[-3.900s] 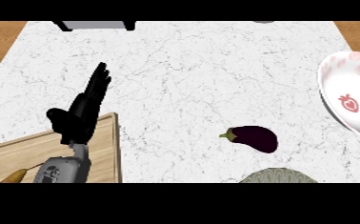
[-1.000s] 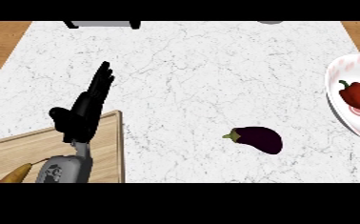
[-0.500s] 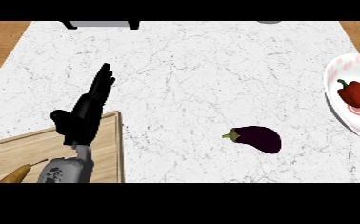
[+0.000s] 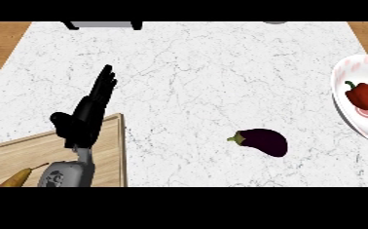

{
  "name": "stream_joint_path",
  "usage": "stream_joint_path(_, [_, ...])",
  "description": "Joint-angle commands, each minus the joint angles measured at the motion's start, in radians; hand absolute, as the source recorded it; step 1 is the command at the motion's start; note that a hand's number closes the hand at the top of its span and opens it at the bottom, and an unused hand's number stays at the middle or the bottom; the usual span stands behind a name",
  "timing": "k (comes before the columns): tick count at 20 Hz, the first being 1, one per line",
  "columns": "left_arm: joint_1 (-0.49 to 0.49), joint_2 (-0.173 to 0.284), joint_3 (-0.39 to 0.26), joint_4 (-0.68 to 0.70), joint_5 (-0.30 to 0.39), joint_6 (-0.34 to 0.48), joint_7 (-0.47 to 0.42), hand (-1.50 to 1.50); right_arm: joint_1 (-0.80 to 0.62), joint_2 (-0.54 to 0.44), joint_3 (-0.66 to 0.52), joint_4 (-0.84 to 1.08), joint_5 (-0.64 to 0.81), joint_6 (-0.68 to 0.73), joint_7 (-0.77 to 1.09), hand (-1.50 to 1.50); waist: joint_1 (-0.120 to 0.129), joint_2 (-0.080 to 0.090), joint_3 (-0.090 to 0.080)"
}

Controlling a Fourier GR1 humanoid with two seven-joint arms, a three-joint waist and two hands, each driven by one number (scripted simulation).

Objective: Pick the bell pepper from the placemat and place it in the bowl

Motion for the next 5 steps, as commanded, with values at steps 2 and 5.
stream_joint_path(2, [0.020, -0.017, -0.029, -0.041, -0.031, 0.028, 0.034, 0.00, 0.054, -0.028, -0.001, 0.018, -0.020, 0.183, -0.144, -1.50, 0.002, -0.001, 0.001])
stream_joint_path(5, [0.020, 0.005, 0.012, -0.013, 0.004, 0.004, 0.004, 0.00, 0.103, -0.032, -0.004, 0.008, -0.037, 0.194, -0.170, -1.50, -0.003, -0.001, 0.001])
